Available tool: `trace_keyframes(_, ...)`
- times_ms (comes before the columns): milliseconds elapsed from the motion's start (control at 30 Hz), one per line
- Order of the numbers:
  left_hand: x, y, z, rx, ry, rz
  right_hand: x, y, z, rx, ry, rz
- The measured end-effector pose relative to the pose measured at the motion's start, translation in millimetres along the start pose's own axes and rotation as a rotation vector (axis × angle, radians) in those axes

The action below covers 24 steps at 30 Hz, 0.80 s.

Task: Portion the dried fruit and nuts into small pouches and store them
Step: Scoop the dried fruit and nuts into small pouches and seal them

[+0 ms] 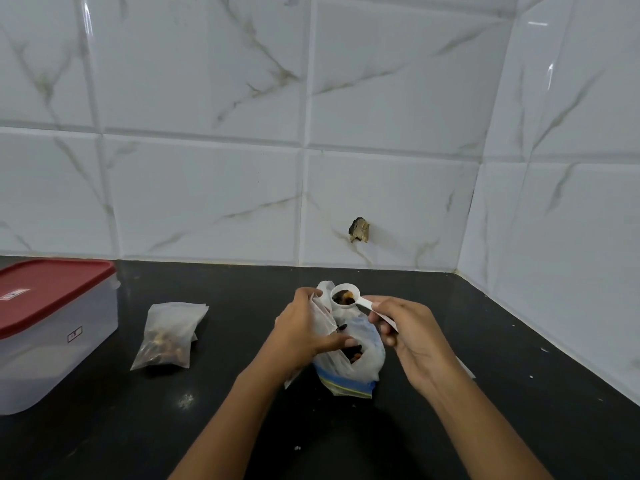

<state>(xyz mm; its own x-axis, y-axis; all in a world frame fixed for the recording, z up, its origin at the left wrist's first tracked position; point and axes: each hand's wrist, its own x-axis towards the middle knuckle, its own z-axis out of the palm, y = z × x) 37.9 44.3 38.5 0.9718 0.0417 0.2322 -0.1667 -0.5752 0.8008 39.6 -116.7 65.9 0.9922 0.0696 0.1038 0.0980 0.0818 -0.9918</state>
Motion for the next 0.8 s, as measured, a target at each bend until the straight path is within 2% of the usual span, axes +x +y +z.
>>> trace_keyframes(100, -1.8, 1.6, -2.1, -0.044, -0.008, 0.042, -7.4, -2.1, 4.3, -0.087, -0.067, -0.045)
trace_keyframes(200, -3.0, 0.9, -3.0, -0.080, -0.011, 0.068, -9.8, -1.5, 7.6, -0.337, -0.114, -0.151)
trace_keyframes(333, -2.7, -3.8, -4.5, -0.102, 0.028, 0.123, -10.5, 5.9, 12.1, -0.756, -0.245, -0.545)
trace_keyframes(433, -1.9, -7.0, -6.7, -0.110, 0.040, 0.159, -6.3, 11.8, 13.6, -1.110, -0.174, -0.925)
trace_keyframes(500, -1.4, -8.7, -8.2, -0.160, 0.035, 0.155, -1.9, 15.1, 11.1, -1.172, -0.094, -1.100)
trace_keyframes(733, -2.3, -8.8, -9.0, -0.333, 0.021, 0.150, -0.7, 17.1, 9.0, -1.175, -0.069, -1.136)
trace_keyframes(800, -3.6, -7.0, -10.1, -0.365, 0.026, 0.159, -2.4, 15.6, 9.9, -1.151, -0.008, -1.162)
